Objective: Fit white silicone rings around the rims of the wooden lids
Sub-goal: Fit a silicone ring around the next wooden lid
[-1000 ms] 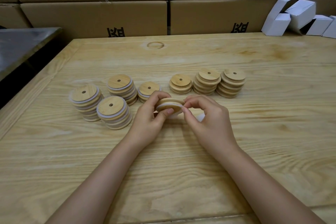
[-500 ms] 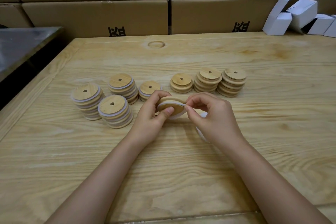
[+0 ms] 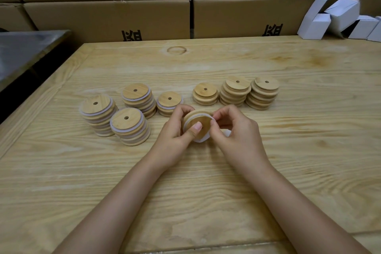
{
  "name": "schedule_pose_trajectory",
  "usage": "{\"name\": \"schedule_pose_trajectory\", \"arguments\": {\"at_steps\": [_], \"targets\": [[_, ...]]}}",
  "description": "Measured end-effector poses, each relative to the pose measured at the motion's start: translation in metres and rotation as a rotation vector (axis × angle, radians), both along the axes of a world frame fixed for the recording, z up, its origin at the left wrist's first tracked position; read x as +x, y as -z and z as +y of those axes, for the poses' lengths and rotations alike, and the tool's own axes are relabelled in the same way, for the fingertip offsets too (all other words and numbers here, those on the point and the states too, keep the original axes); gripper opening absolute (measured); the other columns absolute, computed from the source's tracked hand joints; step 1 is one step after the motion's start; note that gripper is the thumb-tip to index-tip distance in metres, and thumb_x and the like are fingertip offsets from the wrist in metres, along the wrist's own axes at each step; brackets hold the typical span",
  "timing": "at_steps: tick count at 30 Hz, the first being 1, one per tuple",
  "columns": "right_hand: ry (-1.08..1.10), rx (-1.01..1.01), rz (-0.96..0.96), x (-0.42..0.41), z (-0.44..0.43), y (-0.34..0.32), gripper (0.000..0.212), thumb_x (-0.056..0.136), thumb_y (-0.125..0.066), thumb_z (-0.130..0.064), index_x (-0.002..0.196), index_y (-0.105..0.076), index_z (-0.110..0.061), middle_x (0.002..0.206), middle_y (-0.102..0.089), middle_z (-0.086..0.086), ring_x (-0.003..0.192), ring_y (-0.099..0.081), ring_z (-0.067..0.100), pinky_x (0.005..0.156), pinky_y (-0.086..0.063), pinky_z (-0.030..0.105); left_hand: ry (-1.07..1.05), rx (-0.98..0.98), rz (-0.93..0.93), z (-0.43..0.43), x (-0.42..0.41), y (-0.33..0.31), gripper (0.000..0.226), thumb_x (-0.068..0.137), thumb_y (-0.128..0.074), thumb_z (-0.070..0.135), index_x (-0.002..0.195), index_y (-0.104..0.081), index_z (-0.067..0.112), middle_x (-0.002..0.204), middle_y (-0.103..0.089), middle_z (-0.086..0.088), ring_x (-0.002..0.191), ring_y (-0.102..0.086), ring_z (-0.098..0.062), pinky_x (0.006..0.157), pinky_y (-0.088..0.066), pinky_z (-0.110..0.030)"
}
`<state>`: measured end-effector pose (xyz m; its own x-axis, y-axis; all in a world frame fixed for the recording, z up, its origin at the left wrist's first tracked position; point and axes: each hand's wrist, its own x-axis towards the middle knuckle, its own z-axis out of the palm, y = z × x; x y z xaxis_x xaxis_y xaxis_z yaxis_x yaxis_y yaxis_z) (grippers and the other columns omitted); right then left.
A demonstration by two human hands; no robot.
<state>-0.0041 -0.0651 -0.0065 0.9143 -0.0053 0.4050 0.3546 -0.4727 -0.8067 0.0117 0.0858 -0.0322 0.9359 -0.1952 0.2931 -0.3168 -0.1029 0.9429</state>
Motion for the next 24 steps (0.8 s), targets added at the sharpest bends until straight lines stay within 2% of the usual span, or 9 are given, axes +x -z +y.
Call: {"name": "schedule_pose_trajectory", "arguments": {"at_steps": [3, 6, 9, 11, 13, 16, 21, 24], "targets": [[0.008, -0.034, -0.053, -0.0004, -0.0015, 0.0002, 0.005, 0.081, -0.066, -0.005, 0.082, -0.062, -0.008, 0.079, -0.068, -0.001, 0.076, -0.063, 0.012, 0.074, -0.05, 0.025, -0.043, 0.037, 0.002, 0.0014, -0.0008, -0.0002, 0.024, 0.078, -0.061, 0.04, 0.098, -0.052, 0.03, 0.086, -0.066, 0.003, 0.08, -0.06, -0.015, 0.075, -0.049, -0.041], [0.004, -0.083, -0.102, -0.0001, -0.0026, 0.0007, 0.002, 0.08, -0.066, -0.003, 0.082, -0.064, -0.004, 0.08, -0.069, 0.003, 0.078, -0.065, 0.019, 0.075, -0.052, 0.04, -0.123, 0.215, -0.125, 0.0018, -0.0003, -0.0007, 0.02, 0.081, -0.06, 0.036, 0.097, -0.054, 0.046, 0.087, -0.068, 0.017, 0.081, -0.064, -0.008, 0.074, -0.052, -0.035], [-0.014, -0.086, -0.136, -0.0009, -0.0014, 0.0008, 0.003, 0.08, -0.066, 0.0, 0.082, -0.065, -0.003, 0.082, -0.07, 0.004, 0.079, -0.066, 0.02, 0.075, -0.053, 0.043, -0.164, 0.255, -0.173, 0.002, 0.0017, -0.0014, 0.023, 0.081, -0.059, 0.028, 0.096, -0.053, 0.045, 0.084, -0.063, 0.025, 0.078, -0.06, -0.005, 0.071, -0.05, -0.03], [-0.03, -0.082, -0.154, -0.001, -0.0002, 0.0011, 0.005, 0.08, -0.065, 0.002, 0.082, -0.065, -0.003, 0.085, -0.07, 0.004, 0.082, -0.067, 0.02, 0.077, -0.054, 0.041, -0.171, 0.242, -0.179, 0.0024, 0.0027, -0.0016, 0.023, 0.081, -0.057, 0.024, 0.094, -0.053, 0.043, 0.082, -0.062, 0.025, 0.075, -0.057, 0.0, 0.07, -0.047, -0.025], [-0.039, -0.054, -0.151, 0.0, 0.0001, 0.0019, 0.006, 0.08, -0.066, 0.002, 0.083, -0.066, -0.003, 0.086, -0.069, 0.0, 0.083, -0.067, 0.014, 0.08, -0.054, 0.032, -0.171, 0.236, -0.189, 0.0028, 0.0025, -0.0022, 0.024, 0.081, -0.055, 0.021, 0.093, -0.052, 0.042, 0.081, -0.061, 0.027, 0.075, -0.056, 0.003, 0.067, -0.044, -0.018], [-0.048, -0.014, -0.117, 0.0019, -0.0008, 0.0022, 0.008, 0.08, -0.066, 0.002, 0.083, -0.067, -0.005, 0.083, -0.065, -0.008, 0.086, -0.064, 0.007, 0.079, -0.052, 0.017, -0.158, 0.222, -0.199, 0.0031, 0.0027, -0.0029, 0.024, 0.083, -0.054, 0.018, 0.093, -0.051, 0.039, 0.079, -0.061, 0.023, 0.077, -0.055, 0.004, 0.068, -0.043, -0.015], [-0.061, -0.039, -0.106, 0.0045, -0.0046, 0.0007, 0.009, 0.081, -0.066, 0.0, 0.084, -0.068, -0.008, 0.083, -0.066, -0.007, 0.086, -0.063, 0.007, 0.076, -0.052, 0.023, -0.149, 0.219, -0.228, 0.0024, 0.0015, -0.0024, 0.023, 0.084, -0.054, 0.017, 0.096, -0.05, 0.036, 0.08, -0.058, 0.018, 0.076, -0.053, 0.006, 0.068, -0.039, -0.011], [-0.071, -0.045, -0.081, 0.0062, -0.0075, -0.0013, 0.008, 0.08, -0.068, -0.003, 0.082, -0.069, -0.011, 0.08, -0.065, -0.014, 0.085, -0.063, 0.005, 0.076, -0.051, 0.022, -0.152, 0.221, -0.229, 0.0028, 0.0015, -0.0006, 0.023, 0.085, -0.054, 0.017, 0.097, -0.049, 0.036, 0.08, -0.059, 0.021, 0.077, -0.054, 0.007, 0.068, -0.039, -0.009]]}}
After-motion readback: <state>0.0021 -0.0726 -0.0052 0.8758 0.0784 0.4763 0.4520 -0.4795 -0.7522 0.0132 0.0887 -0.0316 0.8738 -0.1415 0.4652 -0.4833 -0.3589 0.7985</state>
